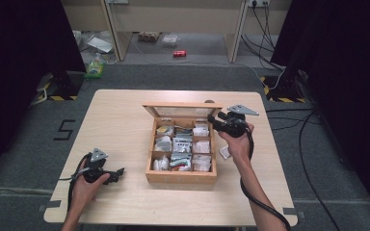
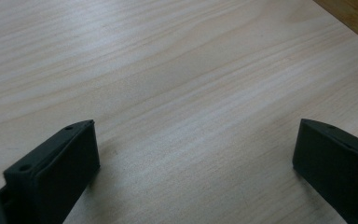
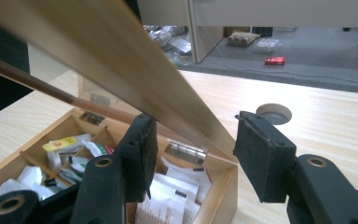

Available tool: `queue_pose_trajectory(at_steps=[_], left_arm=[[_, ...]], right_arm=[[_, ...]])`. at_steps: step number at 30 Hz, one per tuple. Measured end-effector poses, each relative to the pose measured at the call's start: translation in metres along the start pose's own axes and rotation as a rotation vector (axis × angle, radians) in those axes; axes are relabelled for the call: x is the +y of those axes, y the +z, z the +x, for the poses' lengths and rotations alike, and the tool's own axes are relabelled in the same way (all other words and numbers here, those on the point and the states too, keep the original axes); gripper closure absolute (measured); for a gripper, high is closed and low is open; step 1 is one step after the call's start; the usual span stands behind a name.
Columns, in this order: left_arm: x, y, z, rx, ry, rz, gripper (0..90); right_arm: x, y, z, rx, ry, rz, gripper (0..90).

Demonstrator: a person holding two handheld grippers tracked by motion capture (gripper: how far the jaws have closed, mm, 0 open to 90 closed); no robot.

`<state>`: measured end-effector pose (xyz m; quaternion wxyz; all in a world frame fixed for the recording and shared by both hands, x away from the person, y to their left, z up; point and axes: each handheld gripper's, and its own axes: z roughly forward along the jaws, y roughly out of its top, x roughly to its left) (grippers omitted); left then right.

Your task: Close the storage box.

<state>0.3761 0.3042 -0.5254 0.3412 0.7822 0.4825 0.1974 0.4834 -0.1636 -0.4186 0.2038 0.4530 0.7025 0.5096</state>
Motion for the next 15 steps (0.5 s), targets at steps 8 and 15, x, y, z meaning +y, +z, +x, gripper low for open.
queue_pose_trajectory(at_steps=[8,15], left_arm=[[0.0000,0.0000,0.0000,0.000,-0.001,-0.001,0.0],[0.0000,0.0000,-0.0001,0.000,-0.001,-0.001,0.0]], right_arm=[[-0.0049,-0.0043,0.0028,0.011,-0.002,0.007,48.8],[-0.0075,-0.0098,0.0053,0.030,-0.002,0.008,47.9]])
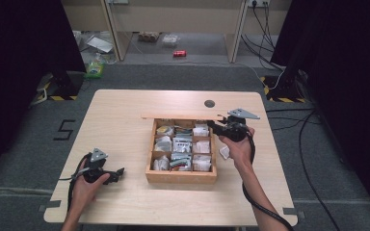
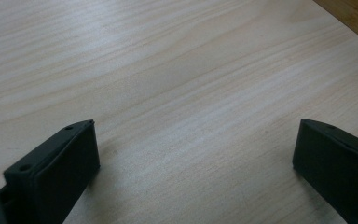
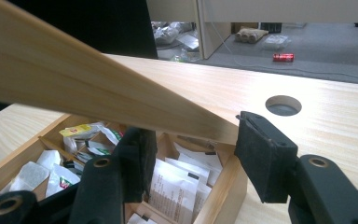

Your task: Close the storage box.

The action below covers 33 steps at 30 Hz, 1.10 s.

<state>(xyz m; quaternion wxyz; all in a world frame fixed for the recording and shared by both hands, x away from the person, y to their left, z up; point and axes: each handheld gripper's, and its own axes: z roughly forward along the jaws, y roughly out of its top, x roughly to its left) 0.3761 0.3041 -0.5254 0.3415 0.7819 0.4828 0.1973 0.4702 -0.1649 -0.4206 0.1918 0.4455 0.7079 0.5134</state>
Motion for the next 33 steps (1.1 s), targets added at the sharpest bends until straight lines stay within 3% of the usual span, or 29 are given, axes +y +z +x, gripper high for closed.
queue_pose_trajectory(at_steps=[19,33], left_arm=[[0.000,0.000,0.000,0.002,-0.001,0.000,0.0],[0.000,0.000,0.000,0.003,-0.003,-0.001,0.0]], right_arm=[[-0.011,-0.022,0.008,0.015,-0.010,0.012,46.1],[-0.028,-0.029,0.011,0.011,-0.058,0.041,46.0]])
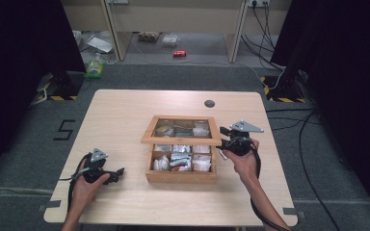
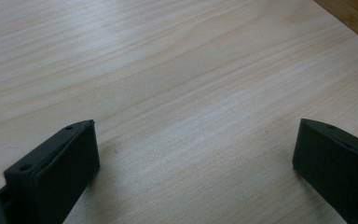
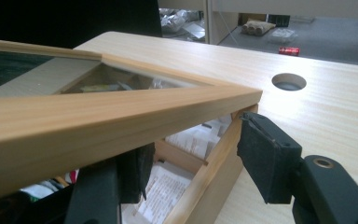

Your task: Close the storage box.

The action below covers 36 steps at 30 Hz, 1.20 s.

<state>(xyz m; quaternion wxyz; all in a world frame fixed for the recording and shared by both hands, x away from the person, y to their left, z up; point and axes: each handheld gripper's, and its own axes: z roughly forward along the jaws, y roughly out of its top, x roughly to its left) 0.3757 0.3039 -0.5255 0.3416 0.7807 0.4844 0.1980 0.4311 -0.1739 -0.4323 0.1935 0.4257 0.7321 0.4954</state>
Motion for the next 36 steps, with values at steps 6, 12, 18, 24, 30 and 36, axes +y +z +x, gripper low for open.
queue_pose_trajectory(at_steps=[6,12,18,24,30,36], left_arm=[[0.000,0.000,0.000,0.000,0.001,0.001,0.0],[0.000,0.000,0.000,0.000,0.000,0.000,0.0],[0.000,0.000,0.000,0.000,0.000,0.000,0.0],[0.000,0.000,0.000,0.000,0.001,0.001,0.0],[0.000,0.000,0.000,0.000,0.000,0.000,0.0],[0.000,0.000,0.000,0.000,0.000,0.000,0.0]], right_arm=[[-0.005,-0.001,0.002,-0.002,-0.002,0.001,46.1],[-0.009,-0.005,0.004,0.008,-0.008,-0.006,46.0],[-0.011,-0.012,0.009,0.011,-0.019,-0.010,45.8],[-0.017,-0.018,0.009,0.016,-0.019,0.005,45.4],[-0.026,-0.021,0.009,0.019,-0.018,0.009,45.6],[-0.028,-0.027,0.007,0.012,-0.007,0.006,45.3]])
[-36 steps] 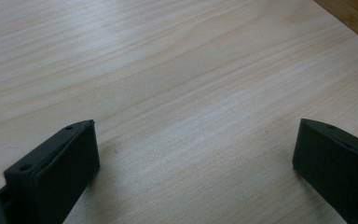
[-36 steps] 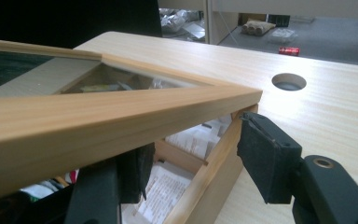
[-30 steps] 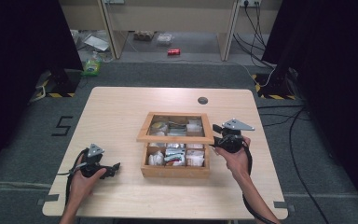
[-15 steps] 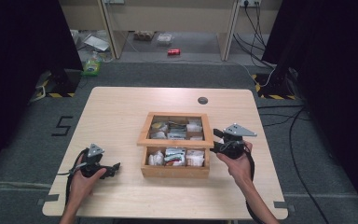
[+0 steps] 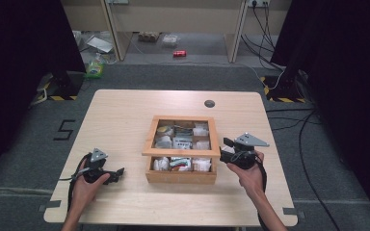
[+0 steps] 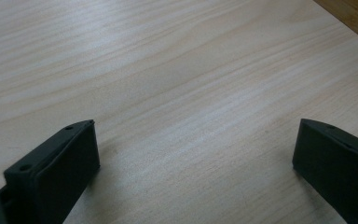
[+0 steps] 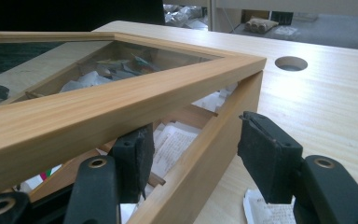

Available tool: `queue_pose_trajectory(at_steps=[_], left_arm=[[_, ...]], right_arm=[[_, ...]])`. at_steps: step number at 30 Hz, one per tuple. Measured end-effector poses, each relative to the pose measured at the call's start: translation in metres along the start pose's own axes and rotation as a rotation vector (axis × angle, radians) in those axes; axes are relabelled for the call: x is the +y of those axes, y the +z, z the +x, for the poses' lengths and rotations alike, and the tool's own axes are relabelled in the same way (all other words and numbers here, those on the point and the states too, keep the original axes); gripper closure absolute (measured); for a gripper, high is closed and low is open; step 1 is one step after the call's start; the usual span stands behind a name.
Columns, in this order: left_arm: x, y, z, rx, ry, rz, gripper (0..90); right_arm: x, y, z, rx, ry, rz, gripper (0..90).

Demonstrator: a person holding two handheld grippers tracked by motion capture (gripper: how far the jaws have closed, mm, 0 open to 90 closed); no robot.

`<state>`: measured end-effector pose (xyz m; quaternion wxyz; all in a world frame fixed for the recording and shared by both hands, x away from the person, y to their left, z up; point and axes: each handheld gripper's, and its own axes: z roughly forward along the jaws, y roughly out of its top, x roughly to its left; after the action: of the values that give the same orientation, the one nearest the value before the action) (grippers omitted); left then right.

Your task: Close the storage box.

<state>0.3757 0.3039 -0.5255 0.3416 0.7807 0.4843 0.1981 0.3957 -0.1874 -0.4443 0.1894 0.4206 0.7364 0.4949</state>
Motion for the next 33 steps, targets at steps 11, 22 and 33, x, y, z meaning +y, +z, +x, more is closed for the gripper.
queue_pose_trajectory(at_steps=[11,22,33], left_arm=[[0.000,0.000,0.000,-0.001,0.001,0.001,0.0],[0.000,0.000,0.000,-0.001,0.000,0.000,0.0],[0.000,0.000,0.000,-0.001,0.001,0.001,0.0]], right_arm=[[-0.017,0.006,-0.012,-0.031,0.021,0.060,47.2],[-0.003,-0.009,-0.021,-0.039,0.051,0.000,46.4],[-0.011,-0.006,-0.034,-0.072,0.078,0.051,42.3]])
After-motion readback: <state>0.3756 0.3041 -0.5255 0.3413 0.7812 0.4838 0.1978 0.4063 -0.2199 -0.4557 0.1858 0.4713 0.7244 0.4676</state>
